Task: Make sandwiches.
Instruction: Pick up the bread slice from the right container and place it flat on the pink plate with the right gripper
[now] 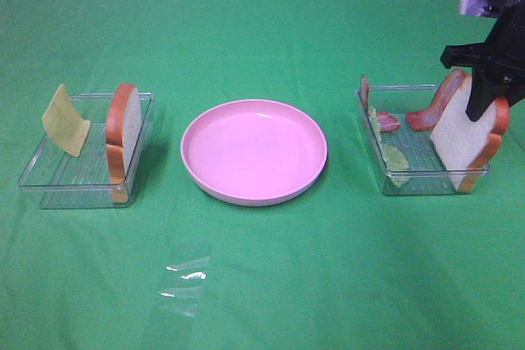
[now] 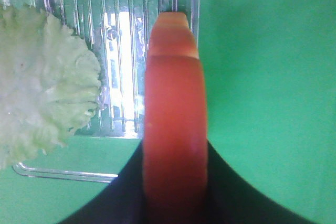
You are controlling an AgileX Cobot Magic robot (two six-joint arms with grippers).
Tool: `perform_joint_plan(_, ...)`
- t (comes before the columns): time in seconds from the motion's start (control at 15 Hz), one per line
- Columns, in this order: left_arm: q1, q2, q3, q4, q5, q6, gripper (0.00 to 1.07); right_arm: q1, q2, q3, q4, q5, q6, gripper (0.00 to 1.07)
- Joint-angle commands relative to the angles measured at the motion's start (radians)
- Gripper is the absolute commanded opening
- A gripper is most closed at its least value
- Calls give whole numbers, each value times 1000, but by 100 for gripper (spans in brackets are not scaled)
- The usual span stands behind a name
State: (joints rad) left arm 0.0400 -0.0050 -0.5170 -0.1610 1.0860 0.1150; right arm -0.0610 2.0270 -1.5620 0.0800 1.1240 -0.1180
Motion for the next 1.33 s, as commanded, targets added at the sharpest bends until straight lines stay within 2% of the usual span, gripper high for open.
perform_joint_plan(0.07, -4, -14, 0, -9, -10, 1, 98, -2, -26, -2, 3, 35, 23, 0)
perform_joint_plan(0.47, -4, -14, 0, -9, -10, 1, 98, -2, -177, -2, 77, 29, 48, 0)
perform_joint_plan(0.67, -4, -14, 0, -9, -10, 1, 98, -2, -273, -2, 219, 29, 21, 0)
perform_joint_plan(0.87, -4, -14, 0, -9, -10, 1, 98, 5, -314, -1, 472, 31, -82, 0)
perform_joint_plan(0.93, -4, -14, 0, -9, -10, 1, 98, 36, -313, 15, 572, 8, -127, 0)
perform_joint_plan(1.0, -4, -14, 0, -9, -10, 1, 98, 82, -313, 40, 616, -32, -141, 0)
perform_joint_plan(1.13, -4, -14, 0, -9, -10, 1, 98, 177, -291, 80, 648, -100, -144, 0)
perform_joint_plan(1.33, -4, -14, 0, -9, -10, 1, 98, 302, -199, 83, 718, -149, -144, 0)
